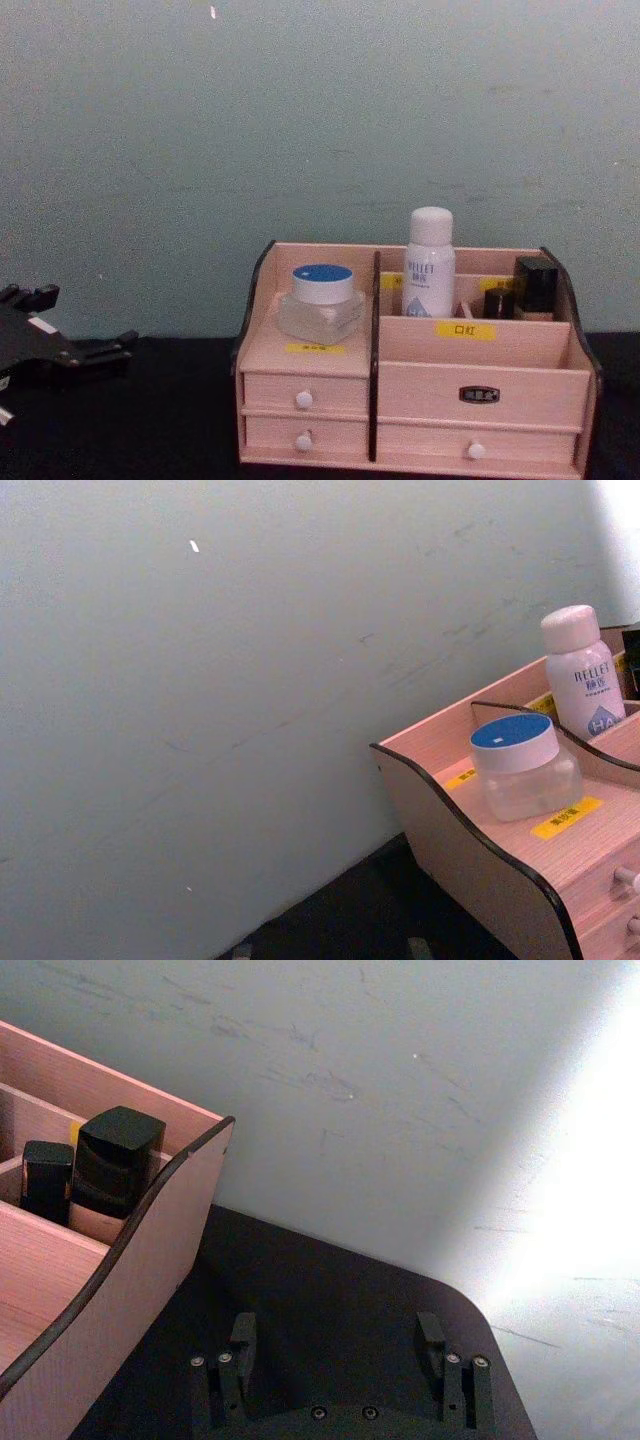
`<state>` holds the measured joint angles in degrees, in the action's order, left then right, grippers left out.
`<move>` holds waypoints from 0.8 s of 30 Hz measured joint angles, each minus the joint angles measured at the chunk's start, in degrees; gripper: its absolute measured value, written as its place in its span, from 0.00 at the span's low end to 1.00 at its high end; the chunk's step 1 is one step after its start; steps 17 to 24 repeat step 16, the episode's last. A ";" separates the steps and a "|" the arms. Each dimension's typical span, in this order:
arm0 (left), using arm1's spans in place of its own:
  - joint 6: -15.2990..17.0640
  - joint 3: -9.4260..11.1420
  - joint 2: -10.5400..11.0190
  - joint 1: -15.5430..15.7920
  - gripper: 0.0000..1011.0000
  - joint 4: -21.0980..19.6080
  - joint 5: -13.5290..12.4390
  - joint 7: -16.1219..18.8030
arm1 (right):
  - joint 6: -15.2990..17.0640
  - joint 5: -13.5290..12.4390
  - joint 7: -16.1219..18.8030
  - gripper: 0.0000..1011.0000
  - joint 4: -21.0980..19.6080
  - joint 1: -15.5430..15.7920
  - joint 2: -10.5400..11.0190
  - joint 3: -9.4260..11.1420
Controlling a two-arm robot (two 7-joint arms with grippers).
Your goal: Pick up the facial cleanser and watermelon frost from the table and place them into the tiered storage box.
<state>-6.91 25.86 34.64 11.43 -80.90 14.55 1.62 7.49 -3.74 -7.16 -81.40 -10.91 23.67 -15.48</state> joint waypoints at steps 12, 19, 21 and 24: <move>0.00 0.00 0.00 0.00 0.99 0.00 0.00 0.00 | 0.00 0.00 0.00 0.99 0.00 0.00 0.00 0.00; 0.00 0.00 0.00 0.00 0.99 0.00 0.00 0.00 | 0.00 0.00 0.00 0.99 0.00 0.00 0.00 0.00; 0.00 0.00 0.00 0.00 0.99 0.00 0.00 0.00 | 0.00 0.00 0.00 0.99 0.00 0.00 0.00 0.00; 0.00 0.00 0.00 0.00 0.99 0.00 0.00 0.00 | 0.00 0.00 0.00 0.99 0.00 0.00 0.00 0.00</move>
